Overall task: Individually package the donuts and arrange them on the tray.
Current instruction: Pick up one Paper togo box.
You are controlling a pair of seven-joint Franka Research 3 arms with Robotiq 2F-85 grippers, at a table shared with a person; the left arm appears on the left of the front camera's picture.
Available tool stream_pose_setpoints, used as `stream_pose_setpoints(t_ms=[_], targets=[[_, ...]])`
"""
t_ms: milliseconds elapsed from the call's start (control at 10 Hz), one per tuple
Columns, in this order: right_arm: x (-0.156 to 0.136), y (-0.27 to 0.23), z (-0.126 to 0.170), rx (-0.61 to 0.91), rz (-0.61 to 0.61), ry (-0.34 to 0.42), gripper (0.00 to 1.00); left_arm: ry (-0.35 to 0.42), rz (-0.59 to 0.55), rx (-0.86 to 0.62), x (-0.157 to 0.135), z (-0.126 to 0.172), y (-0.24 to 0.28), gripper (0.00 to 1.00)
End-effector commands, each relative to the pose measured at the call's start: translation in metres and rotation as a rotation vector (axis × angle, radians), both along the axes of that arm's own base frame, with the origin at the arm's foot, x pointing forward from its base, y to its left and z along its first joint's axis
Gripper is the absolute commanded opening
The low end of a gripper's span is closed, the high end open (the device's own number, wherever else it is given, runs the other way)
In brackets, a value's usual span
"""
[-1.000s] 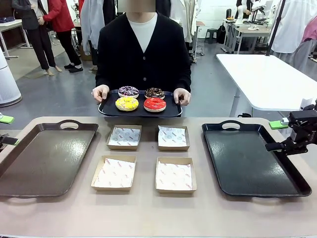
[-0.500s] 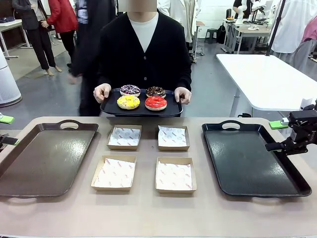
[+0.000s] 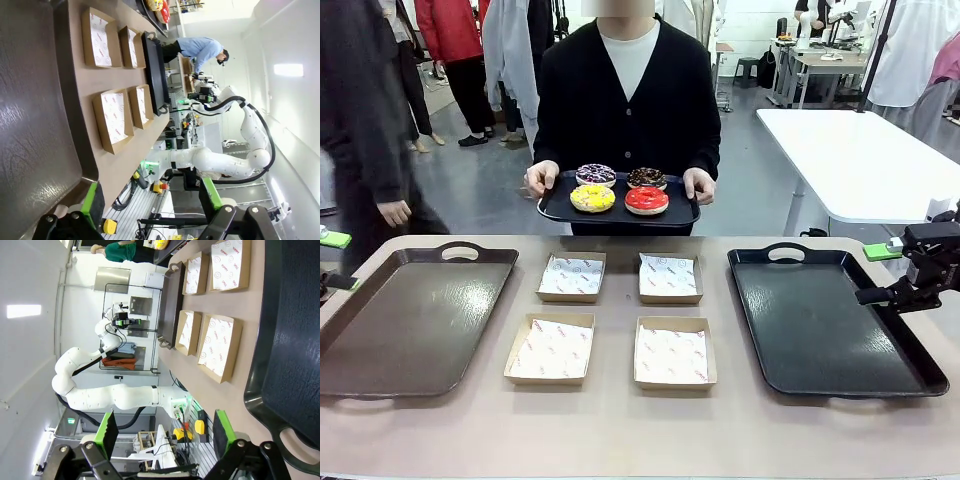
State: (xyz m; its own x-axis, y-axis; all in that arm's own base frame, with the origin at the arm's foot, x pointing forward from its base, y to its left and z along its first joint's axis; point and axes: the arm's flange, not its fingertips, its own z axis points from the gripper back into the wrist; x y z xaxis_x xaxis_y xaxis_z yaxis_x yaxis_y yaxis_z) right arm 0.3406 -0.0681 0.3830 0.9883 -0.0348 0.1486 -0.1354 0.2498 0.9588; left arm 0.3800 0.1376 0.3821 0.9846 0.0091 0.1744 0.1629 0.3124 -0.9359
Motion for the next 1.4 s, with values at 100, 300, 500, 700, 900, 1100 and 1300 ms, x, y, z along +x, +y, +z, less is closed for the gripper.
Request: stream_pose_setpoints(t_ms=[100, 300, 500, 700, 900, 1100, 1300], targets=[[0.000, 0.001, 0.000, 0.009, -0.006, -0.002, 1.00, 0.024, -0.023, 0.221, 0.053, 0.059, -0.050, 1.00], [0.000, 0.001, 0.000, 0.009, -0.006, -0.002, 1.00, -0.008, -0.021, 0.415, 0.095, 0.089, -0.105, 1.00], [0.000, 0.001, 0.000, 0.009, -0.006, -0.002, 1.00, -0.043, -0.015, 0.673, 0.122, 0.099, -0.165, 1.00], [0.000, 0.001, 0.000, 0.009, -0.006, -0.002, 1.00, -0.072, 0.010, 0.902, 0.139, 0.082, -0.226, 1.00], [0.000, 0.001, 0.000, 0.009, -0.006, -0.002, 1.00, -0.068, 0.035, 1.032, 0.155, 0.059, -0.279, 1.00], [0.000, 0.001, 0.000, 0.009, -0.006, -0.002, 1.00, -0.104, 0.030, 1.149, 0.158, 0.033, -0.319, 1.00], [0.000, 0.001, 0.000, 0.009, -0.006, -0.002, 1.00, -0.126, 0.047, 1.223, 0.164, 0.003, -0.343, 1.00]])
